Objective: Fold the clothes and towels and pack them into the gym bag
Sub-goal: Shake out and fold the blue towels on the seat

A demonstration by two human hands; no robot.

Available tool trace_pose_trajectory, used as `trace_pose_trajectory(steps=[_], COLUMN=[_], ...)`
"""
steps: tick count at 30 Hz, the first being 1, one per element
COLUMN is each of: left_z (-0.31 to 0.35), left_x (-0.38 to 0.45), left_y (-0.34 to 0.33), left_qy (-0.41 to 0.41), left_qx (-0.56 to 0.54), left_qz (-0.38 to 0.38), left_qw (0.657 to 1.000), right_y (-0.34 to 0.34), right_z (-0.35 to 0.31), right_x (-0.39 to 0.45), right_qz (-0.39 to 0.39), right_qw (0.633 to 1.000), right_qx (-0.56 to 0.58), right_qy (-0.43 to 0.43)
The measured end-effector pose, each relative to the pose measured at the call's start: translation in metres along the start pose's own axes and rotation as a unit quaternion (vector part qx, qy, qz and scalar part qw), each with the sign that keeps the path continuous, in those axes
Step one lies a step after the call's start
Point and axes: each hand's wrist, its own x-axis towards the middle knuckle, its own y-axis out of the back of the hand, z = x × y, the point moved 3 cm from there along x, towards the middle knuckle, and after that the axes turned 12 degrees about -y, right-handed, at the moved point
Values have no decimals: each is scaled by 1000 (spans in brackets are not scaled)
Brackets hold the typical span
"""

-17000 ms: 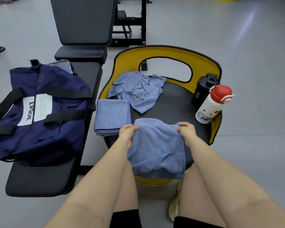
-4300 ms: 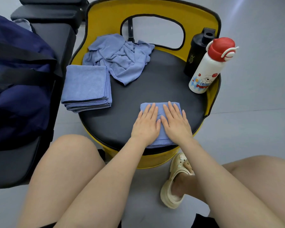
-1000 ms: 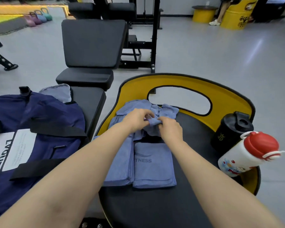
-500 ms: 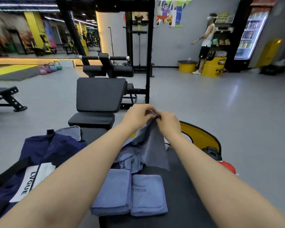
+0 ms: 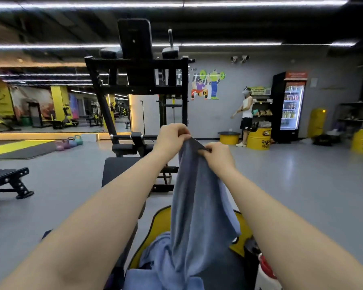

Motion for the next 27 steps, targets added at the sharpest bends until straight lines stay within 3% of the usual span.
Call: trace_pose_trajectory(steps=[4, 10, 16, 27], left_z=[32, 79, 113, 140], left_x=[15, 16, 8, -6], left_y=[36, 61, 90, 140], left_qy=[-10, -25, -49, -85], left_qx=[12, 23, 32, 70], left_qz=[23, -32, 44, 86], left_qw=[1000, 999, 997, 990], right_y=[44, 100, 138, 177], right_z=[-28, -74, -95, -92], right_x=[-3, -19, -40, -67], right_qz=[25, 58, 82, 88], right_qw=[999, 996, 990, 991], right_qx=[18, -9, -16, 52], right_qy=[20, 72, 113, 89])
